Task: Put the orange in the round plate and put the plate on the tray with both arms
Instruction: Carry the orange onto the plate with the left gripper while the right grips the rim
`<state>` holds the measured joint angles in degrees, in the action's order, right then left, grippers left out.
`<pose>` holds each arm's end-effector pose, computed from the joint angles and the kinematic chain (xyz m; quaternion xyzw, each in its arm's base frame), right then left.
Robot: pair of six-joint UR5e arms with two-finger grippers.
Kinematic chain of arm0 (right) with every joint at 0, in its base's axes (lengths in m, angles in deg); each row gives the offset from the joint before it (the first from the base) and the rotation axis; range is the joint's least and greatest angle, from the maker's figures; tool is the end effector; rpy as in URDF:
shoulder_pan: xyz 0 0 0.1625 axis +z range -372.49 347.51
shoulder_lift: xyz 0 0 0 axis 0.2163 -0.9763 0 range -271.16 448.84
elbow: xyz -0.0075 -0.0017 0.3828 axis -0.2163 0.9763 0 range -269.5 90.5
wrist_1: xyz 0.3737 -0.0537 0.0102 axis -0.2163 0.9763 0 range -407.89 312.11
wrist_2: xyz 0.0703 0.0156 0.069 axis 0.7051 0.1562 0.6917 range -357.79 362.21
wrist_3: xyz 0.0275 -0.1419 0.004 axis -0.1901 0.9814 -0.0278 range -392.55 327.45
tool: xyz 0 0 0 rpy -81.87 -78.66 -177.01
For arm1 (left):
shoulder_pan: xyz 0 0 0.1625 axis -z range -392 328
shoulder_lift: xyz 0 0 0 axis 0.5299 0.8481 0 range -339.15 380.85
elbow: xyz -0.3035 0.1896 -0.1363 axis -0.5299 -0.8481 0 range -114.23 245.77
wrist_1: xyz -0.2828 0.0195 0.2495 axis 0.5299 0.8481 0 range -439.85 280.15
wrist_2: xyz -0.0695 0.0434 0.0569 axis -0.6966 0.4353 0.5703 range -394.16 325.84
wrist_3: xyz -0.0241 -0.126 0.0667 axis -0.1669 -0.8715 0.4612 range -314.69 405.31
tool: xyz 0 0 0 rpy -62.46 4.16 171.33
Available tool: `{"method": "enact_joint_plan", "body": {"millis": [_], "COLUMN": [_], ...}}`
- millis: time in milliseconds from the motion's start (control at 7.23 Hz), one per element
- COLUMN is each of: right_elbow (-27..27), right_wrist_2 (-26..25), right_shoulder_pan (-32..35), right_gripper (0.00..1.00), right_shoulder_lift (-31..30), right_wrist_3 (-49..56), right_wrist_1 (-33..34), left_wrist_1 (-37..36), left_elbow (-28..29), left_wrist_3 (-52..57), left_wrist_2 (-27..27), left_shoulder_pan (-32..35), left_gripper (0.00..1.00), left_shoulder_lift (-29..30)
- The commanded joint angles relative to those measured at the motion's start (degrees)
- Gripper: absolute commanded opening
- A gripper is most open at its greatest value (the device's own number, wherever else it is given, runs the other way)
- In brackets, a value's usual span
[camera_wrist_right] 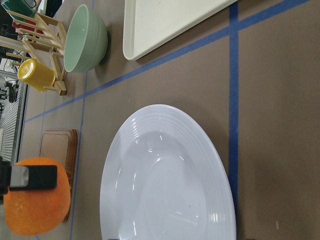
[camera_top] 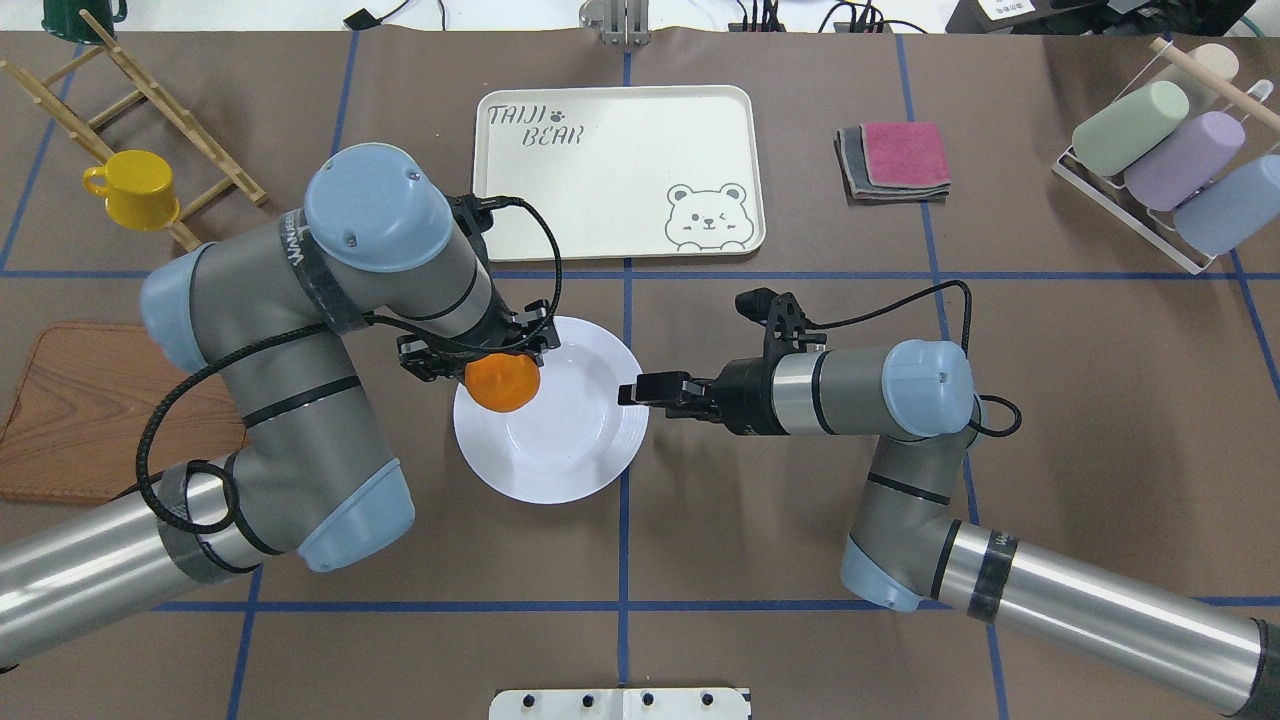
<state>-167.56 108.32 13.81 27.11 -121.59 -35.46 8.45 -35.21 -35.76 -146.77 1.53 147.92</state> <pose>-0.5434 -0.3725 0.2915 0.0776 -0.7257 0.0483 0.6819 0.4842 -0.4142 0.2252 -0.0283 0.4249 -0.1166 0.8972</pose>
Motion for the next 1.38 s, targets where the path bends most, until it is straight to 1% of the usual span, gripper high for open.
{"method": "enact_joint_plan", "body": {"millis": [0, 138, 415, 553, 691, 968, 1245], "right_elbow": [1.06, 1.94, 1.95, 1.95, 1.95, 2.3, 4.31], "right_wrist_2": [-3.43, -4.58, -4.68, -4.77, -4.95, -5.56, -7.84], "right_shoulder_pan": [-1.94, -2.47, -2.57, -2.57, -2.57, -2.66, -3.97], "right_gripper": [0.86, 0.86, 0.86, 0.79, 0.75, 0.75, 0.75], "right_shoulder_lift": [0.13, 1.09, 1.44, 1.79, 1.97, 2.84, 4.69], "right_wrist_3": [0.45, 0.36, 0.27, 0.18, 0.1, 0.01, -0.08], "right_wrist_1": [-0.74, -1.18, -1.36, -1.36, -1.45, -1.36, -1.36], "left_wrist_1": [0.03, -0.06, -0.06, -0.41, -0.59, -0.76, -0.76], "left_elbow": [-0.44, -0.62, -1.41, -2.72, -6.04, -6.78, -6.78], "left_wrist_3": [0.03, 0.2, 0.38, 2.47, 5.1, 6.27, 6.27], "left_wrist_2": [1.42, 1.52, 1.52, 1.34, 1.25, 1.17, 1.08], "left_shoulder_pan": [-0.3, -0.13, 0.75, 1.88, 2.59, 3.21, 3.74], "left_gripper": [0.99, 0.99, 0.99, 0.99, 0.99, 0.98, 0.98], "left_shoulder_lift": [0.9, 0.9, 0.38, -0.58, -3.81, -4.63, -4.72]}}
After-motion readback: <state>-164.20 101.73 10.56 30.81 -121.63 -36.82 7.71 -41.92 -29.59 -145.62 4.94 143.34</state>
